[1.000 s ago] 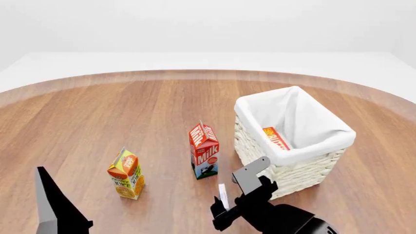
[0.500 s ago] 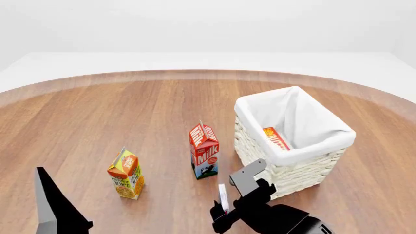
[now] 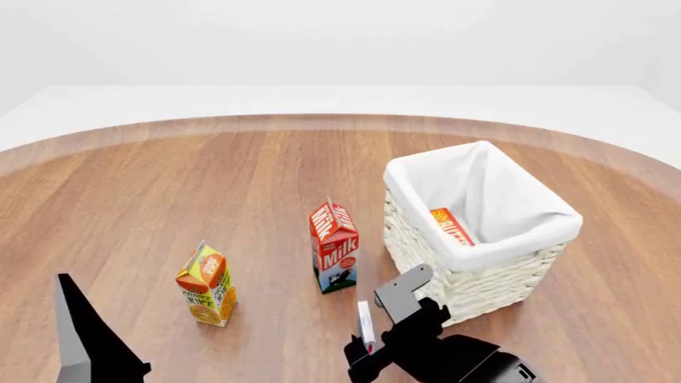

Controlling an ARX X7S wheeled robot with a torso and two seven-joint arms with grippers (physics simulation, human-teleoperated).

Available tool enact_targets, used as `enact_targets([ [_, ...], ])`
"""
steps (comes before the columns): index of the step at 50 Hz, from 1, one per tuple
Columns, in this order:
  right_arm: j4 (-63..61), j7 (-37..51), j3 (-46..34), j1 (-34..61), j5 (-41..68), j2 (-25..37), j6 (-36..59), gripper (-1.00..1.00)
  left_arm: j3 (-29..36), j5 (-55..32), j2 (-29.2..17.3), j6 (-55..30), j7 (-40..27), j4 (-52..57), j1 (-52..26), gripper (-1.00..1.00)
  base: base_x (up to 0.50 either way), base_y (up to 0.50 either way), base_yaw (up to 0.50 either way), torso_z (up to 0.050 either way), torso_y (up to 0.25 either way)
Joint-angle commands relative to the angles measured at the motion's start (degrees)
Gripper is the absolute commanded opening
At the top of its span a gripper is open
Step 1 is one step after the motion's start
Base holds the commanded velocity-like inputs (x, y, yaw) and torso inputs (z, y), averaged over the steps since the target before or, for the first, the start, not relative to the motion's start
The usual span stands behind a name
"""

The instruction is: Pick up the cream cheese box and the butter, and put them in the basket.

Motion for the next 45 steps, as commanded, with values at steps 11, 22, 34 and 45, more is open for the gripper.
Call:
enact_targets([
  [11,2.7,-1.1,-1.3,0.7,-0.1,-0.9,0.7,1.0,0.0,-0.1,-0.1,0.6,-0.1,-0.7,-0.1,1.0,0.0,0.0,0.0,0.0,0.0],
  [22,4.0,-1.6,-2.0,1.1,-0.3,-1.4,1.0,1.0,0.1,-0.3,-0.1,2.1,0.1,-2.4,-0.4,1.0,0.0,0.0,0.0,0.0,0.0],
  [34,3.2,-1.7,-1.7,0.8,0.4,-1.0,0.9,-1.0,0.2,0.1,-0.1,0.4,-0.2,-0.4,0.0,1.0,0.0,0.0,0.0,0.0,0.0],
  [45,2.6,-1.9,-1.5,0.7,0.8,-0.8,0.7,-1.0,0.3,0.0,-0.1,0.8,-0.1,-1.0,-0.3,1.0,0.0,0.0,0.0,0.0,0.0],
])
